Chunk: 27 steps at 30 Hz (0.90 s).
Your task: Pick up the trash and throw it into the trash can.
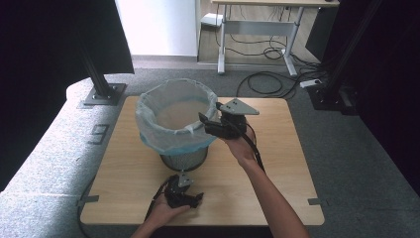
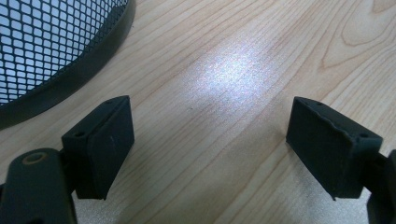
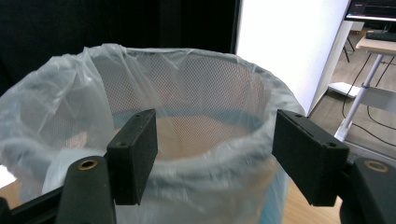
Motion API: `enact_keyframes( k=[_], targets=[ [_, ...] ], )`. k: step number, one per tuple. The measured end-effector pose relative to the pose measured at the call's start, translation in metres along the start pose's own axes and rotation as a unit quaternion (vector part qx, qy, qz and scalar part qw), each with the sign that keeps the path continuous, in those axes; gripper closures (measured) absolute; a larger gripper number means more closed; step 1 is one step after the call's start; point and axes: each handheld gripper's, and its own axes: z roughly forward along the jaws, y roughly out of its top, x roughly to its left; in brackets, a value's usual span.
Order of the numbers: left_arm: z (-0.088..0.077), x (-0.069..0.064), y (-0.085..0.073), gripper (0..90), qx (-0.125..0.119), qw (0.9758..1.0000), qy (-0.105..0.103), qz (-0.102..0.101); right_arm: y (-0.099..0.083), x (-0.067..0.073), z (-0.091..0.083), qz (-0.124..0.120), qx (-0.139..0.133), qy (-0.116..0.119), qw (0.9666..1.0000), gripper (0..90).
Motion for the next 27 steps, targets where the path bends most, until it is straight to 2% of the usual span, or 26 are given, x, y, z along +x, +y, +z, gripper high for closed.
enact_keyframes(
  k=[2, 3, 5, 7, 12, 21, 27],
  targets=[
    [0.0, 0.0, 0.0, 15.0, 0.0, 1.0, 0.0, 0.0, -0.004, -0.002, -0.005, -0.001, -0.001, 0.001, 1.0, 30.2],
    [0.0, 0.0, 0.0, 15.0, 0.0, 1.0, -0.001, 0.0, -0.01, -0.005, -0.012, 0.008, -0.01, 0.004, 0.9999, 30.0],
    [0.0, 0.0, 0.0, 15.0, 0.0, 1.0, -0.001, 0.0, -0.011, -0.006, -0.015, 0.012, -0.011, 0.004, 0.9999, 30.0],
    [0.0, 0.0, 0.0, 15.0, -0.002, 1.0, 0.0, -0.003, -0.019, -0.009, -0.024, 0.007, -0.009, -0.002, 0.9999, 30.0],
    [0.0, 0.0, 0.0, 15.1, -0.001, 1.0, -0.001, -0.003, -0.031, -0.013, -0.034, 0.01, -0.005, -0.004, 0.9999, 30.0],
    [0.0, -0.001, 0.0, 15.1, -0.003, 1.0, 0.001, -0.004, -0.058, -0.025, -0.058, 0.009, 0.016, -0.02, 0.9996, 30.0],
    [0.0, -0.001, 0.0, 15.1, -0.003, 1.0, 0.0, -0.004, -0.074, -0.035, -0.068, 0.016, 0.03, -0.032, 0.9989, 30.0]
  ],
)
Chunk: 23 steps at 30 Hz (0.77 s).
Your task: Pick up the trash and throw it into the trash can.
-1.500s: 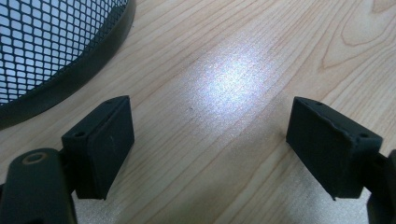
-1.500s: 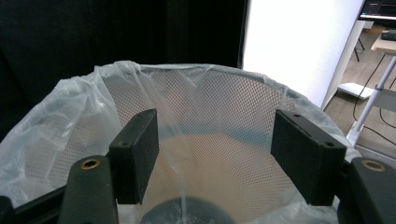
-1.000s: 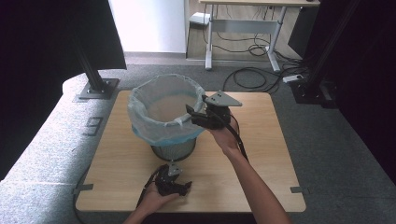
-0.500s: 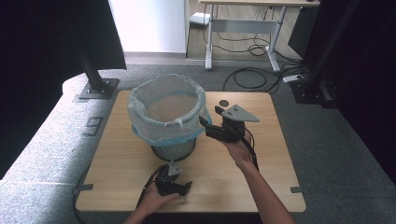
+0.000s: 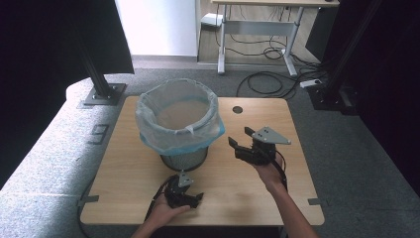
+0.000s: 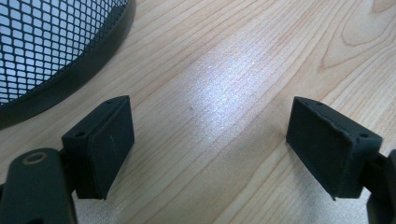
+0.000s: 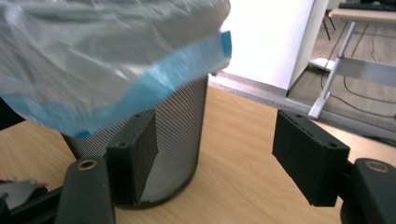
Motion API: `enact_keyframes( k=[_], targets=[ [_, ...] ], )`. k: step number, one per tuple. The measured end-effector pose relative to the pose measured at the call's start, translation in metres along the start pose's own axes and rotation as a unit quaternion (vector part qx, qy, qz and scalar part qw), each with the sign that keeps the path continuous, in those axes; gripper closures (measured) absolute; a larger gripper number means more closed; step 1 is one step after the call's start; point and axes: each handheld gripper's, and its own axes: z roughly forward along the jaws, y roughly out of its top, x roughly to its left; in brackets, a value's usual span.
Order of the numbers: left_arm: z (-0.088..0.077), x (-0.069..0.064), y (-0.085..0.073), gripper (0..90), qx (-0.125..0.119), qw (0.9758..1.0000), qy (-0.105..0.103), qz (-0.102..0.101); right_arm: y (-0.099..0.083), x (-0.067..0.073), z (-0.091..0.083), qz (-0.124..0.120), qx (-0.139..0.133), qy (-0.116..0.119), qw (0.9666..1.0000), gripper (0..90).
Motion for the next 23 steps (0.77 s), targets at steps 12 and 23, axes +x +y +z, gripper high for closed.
enact_keyframes(
  k=[12, 23],
  targets=[
    [0.0, 0.0, 0.0, 15.1, 0.0, 1.0, 0.0, 0.0, -0.017, -0.012, -0.003, 0.021, 0.007, -0.012, 0.9997, 30.1],
    [0.0, 0.0, 0.0, 15.2, 0.0, 1.0, 0.001, 0.0, -0.022, -0.015, 0.0, 0.026, 0.02, -0.018, 0.9993, 30.1]
  ],
)
